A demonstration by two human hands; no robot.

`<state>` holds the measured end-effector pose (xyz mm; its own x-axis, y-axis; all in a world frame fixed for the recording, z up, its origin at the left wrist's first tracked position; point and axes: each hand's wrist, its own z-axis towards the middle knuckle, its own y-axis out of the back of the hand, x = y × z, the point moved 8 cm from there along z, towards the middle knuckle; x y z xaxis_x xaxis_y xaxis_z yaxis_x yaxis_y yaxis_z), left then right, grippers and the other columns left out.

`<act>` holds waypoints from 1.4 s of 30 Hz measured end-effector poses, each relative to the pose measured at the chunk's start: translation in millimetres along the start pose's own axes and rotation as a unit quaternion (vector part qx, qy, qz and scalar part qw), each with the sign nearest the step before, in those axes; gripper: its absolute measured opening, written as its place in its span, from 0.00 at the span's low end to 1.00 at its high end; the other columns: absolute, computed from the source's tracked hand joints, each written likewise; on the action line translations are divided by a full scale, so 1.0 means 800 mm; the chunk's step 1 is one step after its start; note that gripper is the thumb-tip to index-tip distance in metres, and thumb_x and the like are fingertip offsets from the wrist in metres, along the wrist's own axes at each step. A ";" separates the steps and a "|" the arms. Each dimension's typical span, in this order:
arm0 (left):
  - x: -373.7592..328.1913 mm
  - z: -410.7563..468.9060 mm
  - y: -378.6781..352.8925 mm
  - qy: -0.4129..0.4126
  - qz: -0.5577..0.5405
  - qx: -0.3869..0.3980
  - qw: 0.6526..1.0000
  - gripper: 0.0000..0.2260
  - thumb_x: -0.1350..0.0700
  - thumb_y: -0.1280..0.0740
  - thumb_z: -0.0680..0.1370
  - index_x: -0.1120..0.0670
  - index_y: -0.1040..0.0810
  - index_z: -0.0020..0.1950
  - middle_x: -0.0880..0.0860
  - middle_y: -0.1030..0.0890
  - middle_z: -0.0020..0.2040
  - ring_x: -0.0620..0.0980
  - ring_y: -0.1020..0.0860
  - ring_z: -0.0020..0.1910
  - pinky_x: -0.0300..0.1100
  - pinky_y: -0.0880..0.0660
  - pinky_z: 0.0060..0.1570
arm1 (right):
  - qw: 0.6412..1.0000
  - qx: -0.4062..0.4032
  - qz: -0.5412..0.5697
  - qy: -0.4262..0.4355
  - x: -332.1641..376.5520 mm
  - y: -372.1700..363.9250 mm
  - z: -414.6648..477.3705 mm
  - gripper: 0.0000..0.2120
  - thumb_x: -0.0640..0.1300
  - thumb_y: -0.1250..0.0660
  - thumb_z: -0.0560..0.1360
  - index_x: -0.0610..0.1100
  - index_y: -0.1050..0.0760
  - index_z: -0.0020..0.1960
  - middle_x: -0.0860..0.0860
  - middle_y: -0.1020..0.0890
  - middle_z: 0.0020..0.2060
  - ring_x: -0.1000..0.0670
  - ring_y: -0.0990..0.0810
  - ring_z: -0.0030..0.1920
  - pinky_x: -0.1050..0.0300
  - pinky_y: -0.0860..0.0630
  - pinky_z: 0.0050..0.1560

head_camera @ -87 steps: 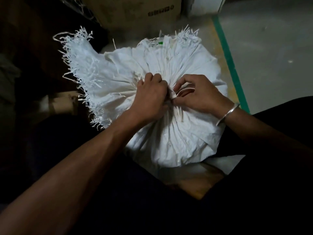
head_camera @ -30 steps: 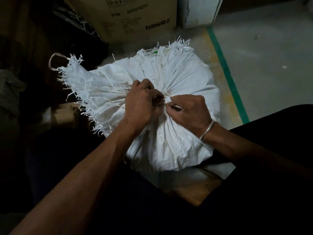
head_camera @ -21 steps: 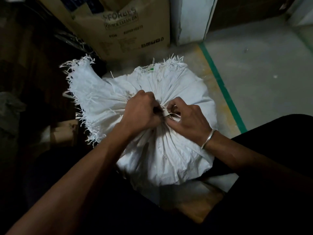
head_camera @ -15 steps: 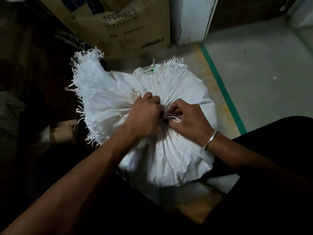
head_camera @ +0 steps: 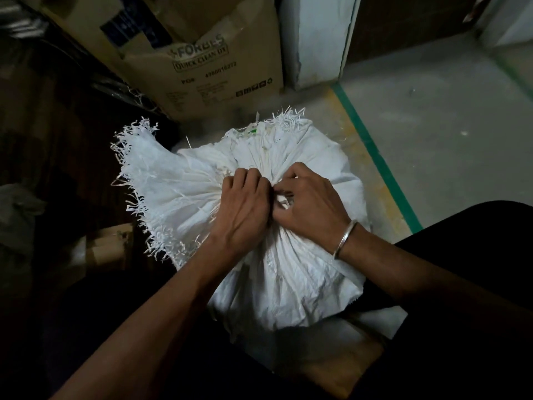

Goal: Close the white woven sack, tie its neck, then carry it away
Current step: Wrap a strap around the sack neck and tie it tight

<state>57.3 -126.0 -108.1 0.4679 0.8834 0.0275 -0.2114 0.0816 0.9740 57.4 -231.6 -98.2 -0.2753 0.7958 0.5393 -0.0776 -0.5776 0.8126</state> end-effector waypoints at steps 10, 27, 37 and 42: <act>0.011 -0.003 -0.006 -0.015 -0.029 0.007 0.999 0.08 0.59 0.40 0.73 0.59 0.23 0.46 0.59 0.26 0.44 0.59 0.28 0.44 0.48 0.40 0.44 | 0.995 0.024 -0.094 -0.024 0.008 -0.017 0.010 0.07 0.49 0.32 0.70 0.46 0.20 0.40 0.49 0.21 0.44 0.42 0.20 0.45 0.56 0.34 0.40; 0.024 -0.004 -0.002 0.068 -0.173 0.046 0.982 0.15 0.49 0.35 0.66 0.45 0.13 0.47 0.46 0.21 0.42 0.52 0.27 0.45 0.46 0.32 0.42 | 0.993 -0.065 0.061 0.074 -0.007 -0.026 -0.013 0.02 0.39 0.33 0.65 0.40 0.24 0.35 0.48 0.24 0.39 0.47 0.25 0.31 0.53 0.25 0.30; 0.000 0.000 0.011 -0.015 -0.133 0.022 0.991 0.14 0.47 0.35 0.64 0.50 0.15 0.42 0.49 0.22 0.40 0.54 0.27 0.43 0.46 0.31 0.37 | 0.986 0.014 0.141 0.083 -0.016 -0.015 -0.015 0.05 0.39 0.28 0.67 0.40 0.22 0.41 0.49 0.24 0.48 0.51 0.21 0.40 0.56 0.22 0.40; -0.014 -0.002 0.007 -0.053 -0.025 0.035 0.998 0.14 0.46 0.32 0.67 0.54 0.21 0.45 0.53 0.22 0.44 0.58 0.26 0.46 0.51 0.31 0.42 | 0.993 0.015 0.085 0.078 -0.016 -0.010 -0.023 0.09 0.43 0.29 0.67 0.42 0.22 0.46 0.50 0.23 0.47 0.50 0.21 0.43 0.51 0.22 0.44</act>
<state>49.8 -134.7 -103.2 0.5651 0.8250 -0.0019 -0.1270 0.0893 0.9879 44.1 -240.3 -115.8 -0.4279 0.6481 0.6300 0.0108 -0.6933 0.7206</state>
